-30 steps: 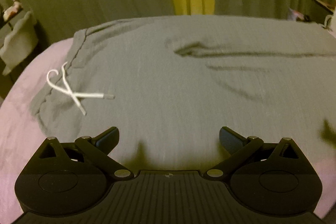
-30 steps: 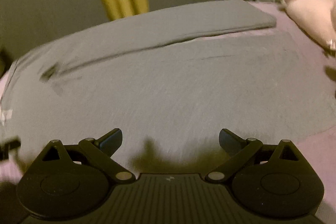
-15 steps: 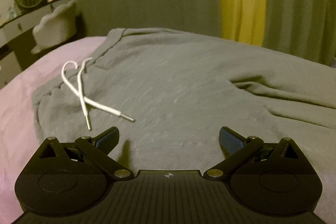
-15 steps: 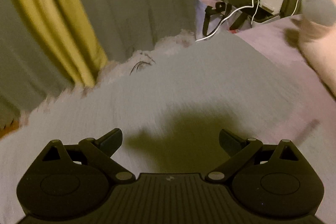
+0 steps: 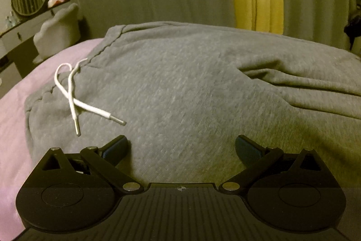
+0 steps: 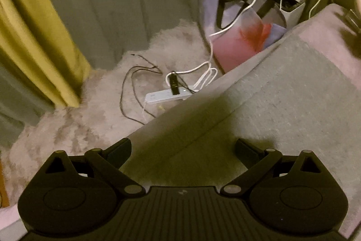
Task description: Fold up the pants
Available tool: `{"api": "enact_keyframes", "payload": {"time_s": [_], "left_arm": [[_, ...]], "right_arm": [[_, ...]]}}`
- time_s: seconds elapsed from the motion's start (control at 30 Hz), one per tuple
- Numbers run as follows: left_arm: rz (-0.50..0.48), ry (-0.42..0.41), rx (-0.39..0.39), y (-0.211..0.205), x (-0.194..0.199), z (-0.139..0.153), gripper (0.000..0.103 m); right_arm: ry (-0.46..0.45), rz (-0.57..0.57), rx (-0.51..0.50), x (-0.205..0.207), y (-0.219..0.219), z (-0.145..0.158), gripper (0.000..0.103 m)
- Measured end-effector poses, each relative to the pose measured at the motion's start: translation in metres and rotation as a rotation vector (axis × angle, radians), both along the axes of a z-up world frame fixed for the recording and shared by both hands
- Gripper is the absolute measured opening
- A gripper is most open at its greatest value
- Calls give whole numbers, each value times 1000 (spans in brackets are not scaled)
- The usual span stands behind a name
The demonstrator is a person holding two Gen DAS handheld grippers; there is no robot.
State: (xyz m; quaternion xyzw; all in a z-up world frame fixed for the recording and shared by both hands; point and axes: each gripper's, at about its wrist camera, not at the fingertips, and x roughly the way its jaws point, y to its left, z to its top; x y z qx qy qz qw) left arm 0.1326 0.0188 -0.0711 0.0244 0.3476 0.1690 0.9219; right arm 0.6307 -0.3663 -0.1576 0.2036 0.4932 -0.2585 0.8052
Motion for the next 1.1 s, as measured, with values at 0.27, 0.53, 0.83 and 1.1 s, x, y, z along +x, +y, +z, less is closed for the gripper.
{"api": "enact_keyframes", "payload": {"time_s": [0.27, 0.53, 0.83, 1.1], "left_arm": [[25, -6, -19, -2, 2, 0, 103], [25, -33, -19, -2, -2, -4, 103], [7, -50, 7, -5, -5, -5, 103], [-2, -50, -13, -2, -4, -2, 103]], "right_arm": [[46, 84, -136, 10, 6, -17, 98], [-82, 169, -85, -22, -8, 6, 12], [-434, 177, 192, -195, -42, 51, 4], [-266, 154, 167, -366, -23, 10, 1]]}}
